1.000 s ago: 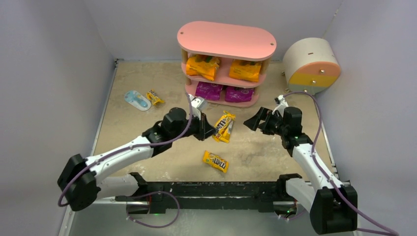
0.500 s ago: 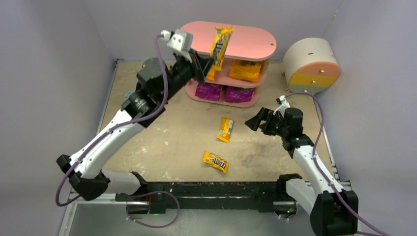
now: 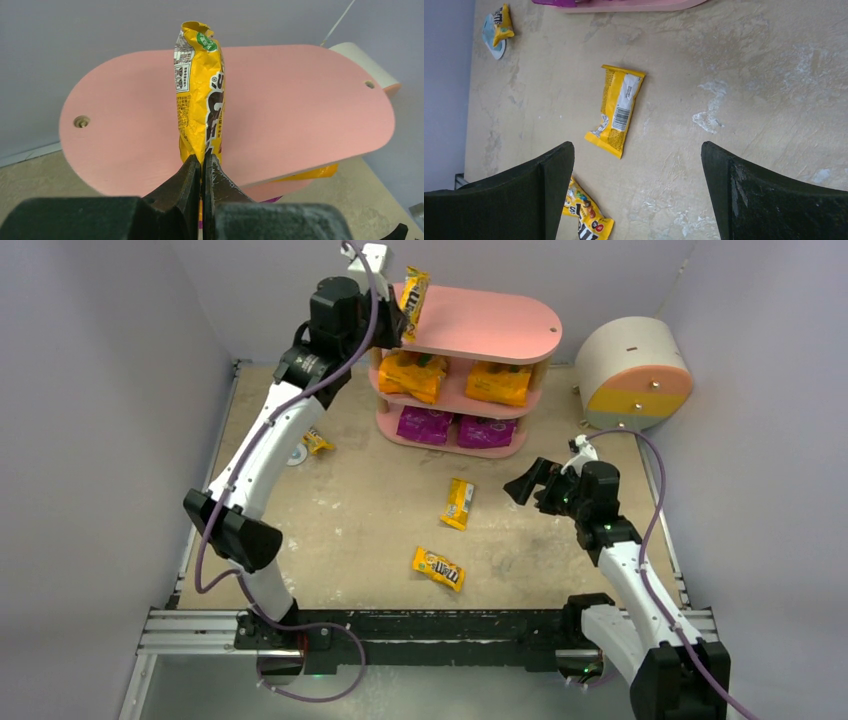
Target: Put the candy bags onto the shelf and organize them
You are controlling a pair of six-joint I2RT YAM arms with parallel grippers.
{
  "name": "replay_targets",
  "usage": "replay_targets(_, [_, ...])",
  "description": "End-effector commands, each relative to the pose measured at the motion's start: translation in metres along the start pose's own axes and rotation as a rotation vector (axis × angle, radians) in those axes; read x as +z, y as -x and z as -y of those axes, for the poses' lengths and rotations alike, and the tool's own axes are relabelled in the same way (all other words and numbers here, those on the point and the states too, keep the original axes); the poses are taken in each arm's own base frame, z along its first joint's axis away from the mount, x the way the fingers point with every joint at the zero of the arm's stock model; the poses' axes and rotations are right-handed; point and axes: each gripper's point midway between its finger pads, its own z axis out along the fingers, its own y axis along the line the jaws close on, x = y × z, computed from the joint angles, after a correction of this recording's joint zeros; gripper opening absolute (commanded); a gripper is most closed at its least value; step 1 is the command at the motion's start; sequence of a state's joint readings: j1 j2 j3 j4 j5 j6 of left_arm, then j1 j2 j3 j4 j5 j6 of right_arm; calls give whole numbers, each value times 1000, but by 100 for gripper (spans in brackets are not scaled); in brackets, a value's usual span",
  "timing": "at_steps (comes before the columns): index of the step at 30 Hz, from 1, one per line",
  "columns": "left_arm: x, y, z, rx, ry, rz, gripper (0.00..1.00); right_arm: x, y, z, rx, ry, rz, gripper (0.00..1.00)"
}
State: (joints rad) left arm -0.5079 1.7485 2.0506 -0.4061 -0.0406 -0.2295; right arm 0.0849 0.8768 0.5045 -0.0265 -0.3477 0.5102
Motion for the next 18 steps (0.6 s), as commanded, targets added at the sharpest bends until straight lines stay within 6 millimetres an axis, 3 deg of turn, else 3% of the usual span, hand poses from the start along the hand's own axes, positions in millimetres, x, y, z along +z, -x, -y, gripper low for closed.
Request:
replay_targets(1, [-10,31,-12,-81,-121,14,0,-2,10,-2,-24,-18,20,98])
replay_targets(12, [6,7,-35,-215,-197,-112,0,-5,11,-4,-31,-9,27,98])
replay_targets(18, [14,-4,-37,-253,-233,-149,0,-5,12,-4,-30,-10,32,98])
